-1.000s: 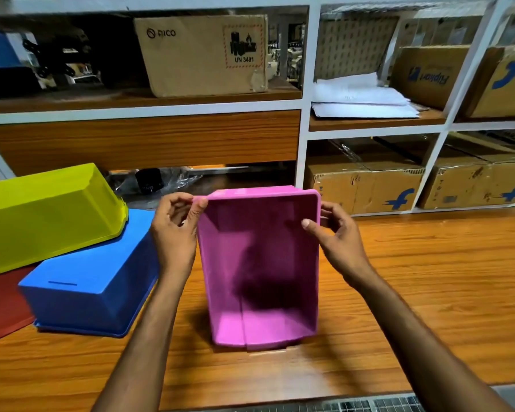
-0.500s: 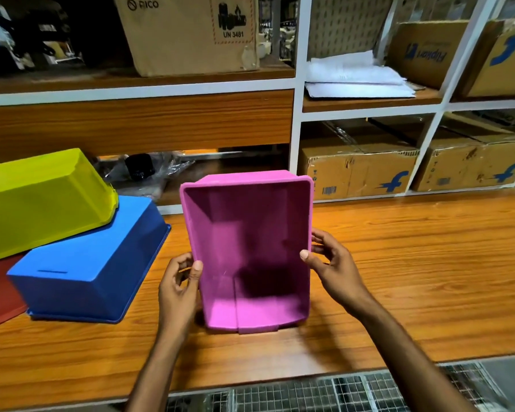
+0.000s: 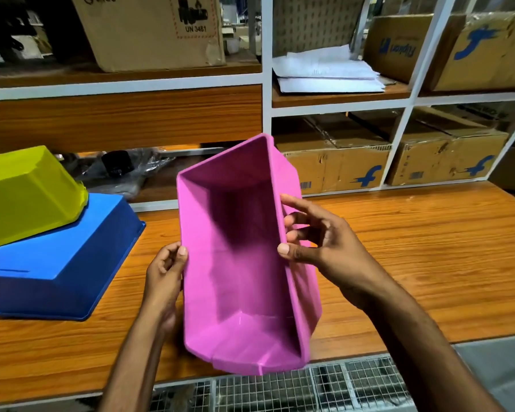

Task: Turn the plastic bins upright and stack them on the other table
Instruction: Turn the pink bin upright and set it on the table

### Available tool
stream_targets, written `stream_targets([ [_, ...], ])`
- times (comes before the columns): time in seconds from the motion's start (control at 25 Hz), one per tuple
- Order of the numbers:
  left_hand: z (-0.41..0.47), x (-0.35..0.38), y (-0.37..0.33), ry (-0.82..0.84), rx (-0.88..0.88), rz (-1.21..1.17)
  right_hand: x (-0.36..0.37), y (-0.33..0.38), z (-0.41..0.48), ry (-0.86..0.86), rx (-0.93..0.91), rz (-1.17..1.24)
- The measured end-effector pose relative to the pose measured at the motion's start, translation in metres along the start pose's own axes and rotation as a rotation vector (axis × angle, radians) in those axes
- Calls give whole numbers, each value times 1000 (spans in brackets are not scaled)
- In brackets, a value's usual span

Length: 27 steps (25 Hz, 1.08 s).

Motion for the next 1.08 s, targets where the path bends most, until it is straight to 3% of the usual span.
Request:
stream_targets([
  [0.16, -36, 33, -18, 101, -78, -115, -54, -15, -17, -161, 76, 35],
  [0.36, -86, 63, -42, 186, -41, 29, -92, -45, -59, -89, 281, 92],
  [0.48, -107, 77, -50, 292, -39, 84, -107, -50, -86, -118, 304, 132],
  [0.84, -135, 119, -33, 647, -210, 144, -127, -43, -179, -429, 449, 574],
  [1.08, -176, 206, 12, 872, -334, 151, -185, -25, -285, -657, 420, 581],
])
Point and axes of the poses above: each hand's wrist, its own z-axis towards the middle knuckle, its own x-axis out of the palm, y = z × x, the point moved 9 cm from there along z, towards the middle knuckle, and after that the axes turned 5 degrees about -x, right-handed, at the moved point
